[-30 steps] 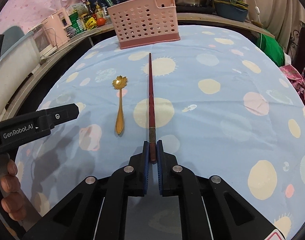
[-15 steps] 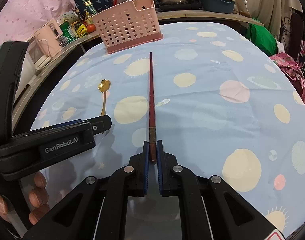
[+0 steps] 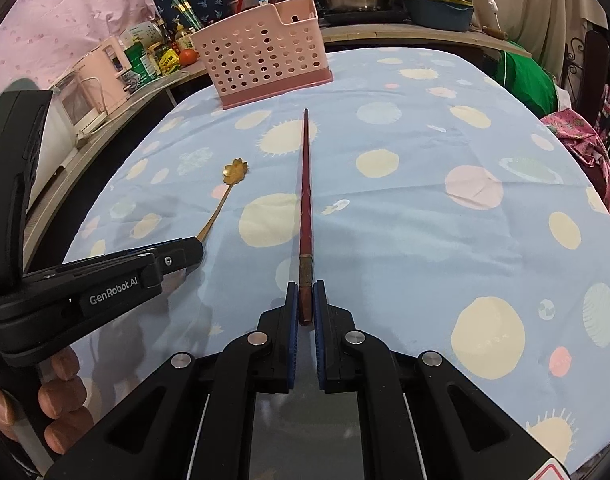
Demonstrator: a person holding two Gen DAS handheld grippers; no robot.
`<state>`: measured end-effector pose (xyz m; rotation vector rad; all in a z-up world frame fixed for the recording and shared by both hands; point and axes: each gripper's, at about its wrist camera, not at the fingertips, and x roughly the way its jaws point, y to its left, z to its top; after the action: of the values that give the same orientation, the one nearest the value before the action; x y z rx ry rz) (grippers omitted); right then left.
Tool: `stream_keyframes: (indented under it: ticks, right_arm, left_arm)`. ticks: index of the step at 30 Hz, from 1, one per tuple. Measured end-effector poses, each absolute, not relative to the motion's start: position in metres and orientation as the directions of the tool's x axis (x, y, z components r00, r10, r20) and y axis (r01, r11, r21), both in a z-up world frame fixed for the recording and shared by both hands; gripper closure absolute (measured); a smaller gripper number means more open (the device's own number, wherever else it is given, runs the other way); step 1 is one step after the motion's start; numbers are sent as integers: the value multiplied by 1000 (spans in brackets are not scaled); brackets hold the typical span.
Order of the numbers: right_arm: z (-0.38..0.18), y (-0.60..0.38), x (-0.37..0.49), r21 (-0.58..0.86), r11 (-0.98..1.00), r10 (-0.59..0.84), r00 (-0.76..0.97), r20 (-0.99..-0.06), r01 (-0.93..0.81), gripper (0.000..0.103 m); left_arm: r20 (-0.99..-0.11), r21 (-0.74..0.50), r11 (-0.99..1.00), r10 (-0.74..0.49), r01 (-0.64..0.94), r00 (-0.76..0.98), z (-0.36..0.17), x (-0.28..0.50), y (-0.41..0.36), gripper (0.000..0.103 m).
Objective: Organize utensils
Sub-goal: 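Grasp the gold spoon with the left tool while the right tool grasps the dark-red chopstick, then lift the spoon and chopstick with both tools and carry them over the holder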
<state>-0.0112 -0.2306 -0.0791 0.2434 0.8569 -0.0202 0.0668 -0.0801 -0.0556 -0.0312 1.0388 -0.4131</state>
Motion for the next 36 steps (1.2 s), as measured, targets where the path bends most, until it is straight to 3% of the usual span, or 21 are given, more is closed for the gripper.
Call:
stream_keyframes:
  ticks: [11,13,36]
  right_arm:
    - [-26,-233,-18,239,965,86,724,-684,111,96]
    - [-16,-235,-18,255,961,95,736,-670,109,96]
    - [110,-269,45,294,955,89,892,-444,51,96]
  left_arm:
    - [-759,-244,928,-364,282,541,0,64,-46,94]
    - [-749,-246,929,-363,276,555,9,66,-42,102]
    - [-679,-212,928,-366,307,636,101,119,-34,102]
